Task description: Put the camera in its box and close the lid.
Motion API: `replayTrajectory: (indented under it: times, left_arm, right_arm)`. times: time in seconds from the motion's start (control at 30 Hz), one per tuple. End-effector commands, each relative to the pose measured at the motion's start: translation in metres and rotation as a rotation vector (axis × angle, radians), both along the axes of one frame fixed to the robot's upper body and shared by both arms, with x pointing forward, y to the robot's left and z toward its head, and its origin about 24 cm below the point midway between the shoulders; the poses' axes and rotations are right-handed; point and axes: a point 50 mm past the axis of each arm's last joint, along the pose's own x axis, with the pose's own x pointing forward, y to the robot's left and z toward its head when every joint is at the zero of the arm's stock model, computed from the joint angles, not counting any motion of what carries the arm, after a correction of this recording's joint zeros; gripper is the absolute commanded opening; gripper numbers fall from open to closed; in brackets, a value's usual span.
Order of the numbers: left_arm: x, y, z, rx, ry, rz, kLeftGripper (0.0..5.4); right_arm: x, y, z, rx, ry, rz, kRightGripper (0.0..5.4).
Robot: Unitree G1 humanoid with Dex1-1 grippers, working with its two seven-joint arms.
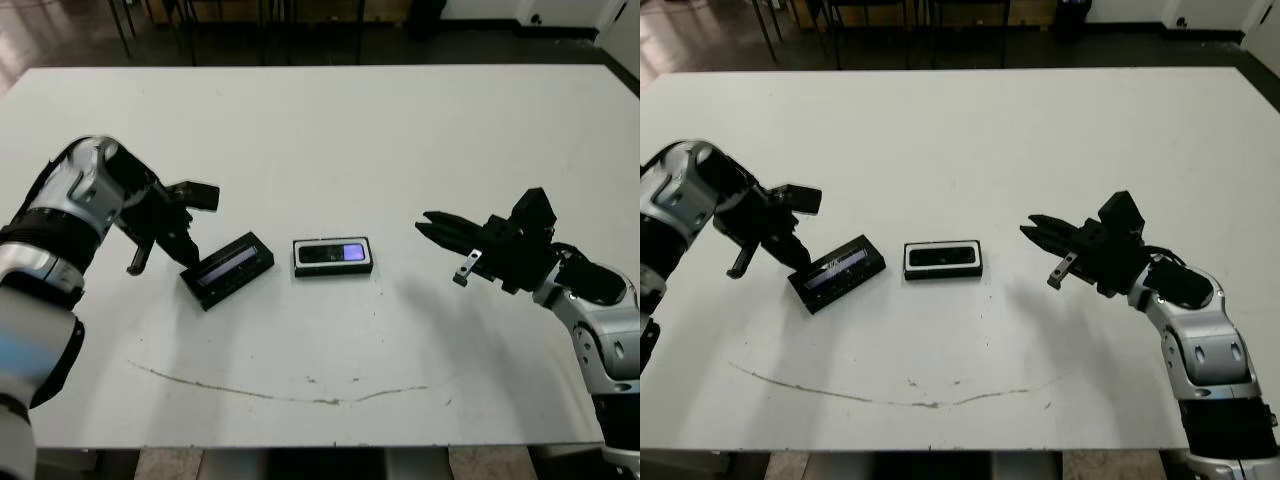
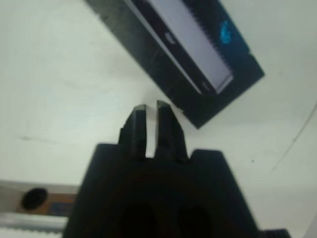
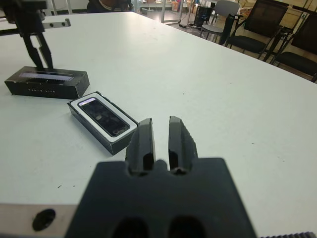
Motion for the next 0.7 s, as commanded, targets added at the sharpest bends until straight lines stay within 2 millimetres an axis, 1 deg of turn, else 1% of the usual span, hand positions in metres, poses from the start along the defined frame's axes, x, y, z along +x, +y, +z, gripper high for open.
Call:
replayTrajectory:
  times: [0.03, 0.23, 0.3, 0.4, 0.53, 0.57, 0.7]
  left_arm:
    - [-0.012, 0.005, -0.011, 0.005, 0.045, -0.01, 0.0]
    - [-0.018, 0.008, -0.01, 0.038, 0.041, -0.009, 0.0]
    - [-0.017, 0.011, -0.009, 0.054, -0.01, 0.02, 0.0]
    - [-0.013, 0.025, -0.005, 0.071, -0.279, 0.149, 0.0]
    - [-0.014, 0.042, 0.005, 0.197, -0.623, 0.267, 0.0]
    - [-0.015, 0.045, 0.007, 0.221, -0.69, 0.291, 0.0]
    - [-0.032, 0.062, 0.015, 0.167, -0.856, 0.51, 0.0]
  right_arm:
    - [0.001, -0.002, -0.003, -0.014, 0.016, 0.004, 0.02]
    - [0.0, -0.004, -0.001, -0.038, 0.014, -0.005, 0.02]
    - [0.0, -0.004, -0.001, -0.035, 0.012, -0.005, 0.02]
    - [-0.001, -0.005, -0.002, -0.031, 0.008, -0.01, 0.02]
    - [-0.002, -0.005, -0.004, -0.007, 0.0, -0.004, 0.02]
    - [-0.003, -0.006, -0.004, -0.004, -0.001, -0.003, 0.02]
    - [-0.005, -0.006, -0.005, 0.012, -0.003, 0.005, 0.02]
